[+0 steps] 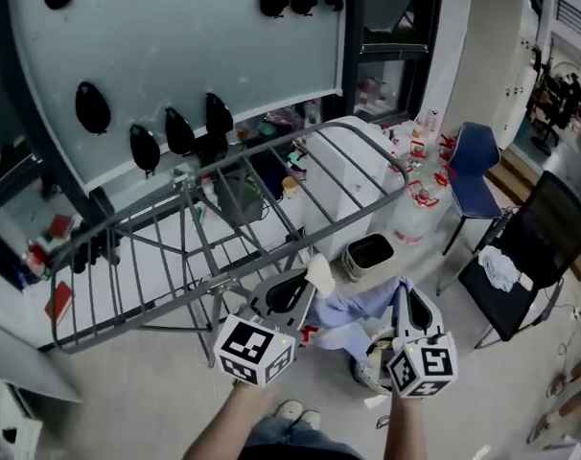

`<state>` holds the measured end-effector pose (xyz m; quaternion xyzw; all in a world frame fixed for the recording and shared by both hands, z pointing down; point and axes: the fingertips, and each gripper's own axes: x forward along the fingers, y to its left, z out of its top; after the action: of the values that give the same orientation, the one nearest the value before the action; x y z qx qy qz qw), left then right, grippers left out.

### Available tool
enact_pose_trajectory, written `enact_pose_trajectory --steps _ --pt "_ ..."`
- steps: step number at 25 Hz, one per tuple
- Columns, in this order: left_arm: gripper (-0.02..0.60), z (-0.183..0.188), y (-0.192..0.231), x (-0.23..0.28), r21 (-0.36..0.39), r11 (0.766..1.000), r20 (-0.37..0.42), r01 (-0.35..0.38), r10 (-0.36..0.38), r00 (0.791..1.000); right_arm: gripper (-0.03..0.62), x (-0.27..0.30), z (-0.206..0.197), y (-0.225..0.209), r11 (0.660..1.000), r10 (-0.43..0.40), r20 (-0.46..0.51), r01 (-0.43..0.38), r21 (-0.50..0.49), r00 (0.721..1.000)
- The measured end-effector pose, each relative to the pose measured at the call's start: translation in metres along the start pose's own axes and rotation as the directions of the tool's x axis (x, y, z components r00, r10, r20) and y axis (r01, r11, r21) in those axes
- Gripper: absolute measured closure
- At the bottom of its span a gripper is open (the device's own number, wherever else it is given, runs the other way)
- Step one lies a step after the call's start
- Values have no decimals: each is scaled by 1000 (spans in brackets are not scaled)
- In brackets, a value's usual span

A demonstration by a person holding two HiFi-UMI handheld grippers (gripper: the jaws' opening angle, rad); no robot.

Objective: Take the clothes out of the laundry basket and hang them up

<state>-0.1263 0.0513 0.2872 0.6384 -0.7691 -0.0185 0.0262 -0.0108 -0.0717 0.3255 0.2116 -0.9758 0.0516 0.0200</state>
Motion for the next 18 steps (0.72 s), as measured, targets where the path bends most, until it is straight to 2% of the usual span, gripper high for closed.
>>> enact_pose_trajectory --steps 2,4,6,8,13,18 --pt "555 -2 23 -24 5 997 3 -77 77 997 580 20 -1 31 997 75 -1 -75 2 997" --pt "555 -4 45 -52 10 985 7 -174 174 985 580 41 -4 66 983 182 3 -182 -3 983" --pt "555 -3 71 -83 10 959 12 -283 283 959 580 64 -4 108 955 296 -2 -296 0 955" --pt "555 2 94 -111 7 933 16 -361 361 933 580 82 -3 147 924 383 -5 -383 -2 924" --pt "555 7 124 -168 6 886 24 -464 463 886 580 92 -4 221 858 513 2 -513 -27 858" --pt "555 11 137 -201 2 844 39 -537 536 843 580 95 -3 264 806 591 2 -590 -39 807"
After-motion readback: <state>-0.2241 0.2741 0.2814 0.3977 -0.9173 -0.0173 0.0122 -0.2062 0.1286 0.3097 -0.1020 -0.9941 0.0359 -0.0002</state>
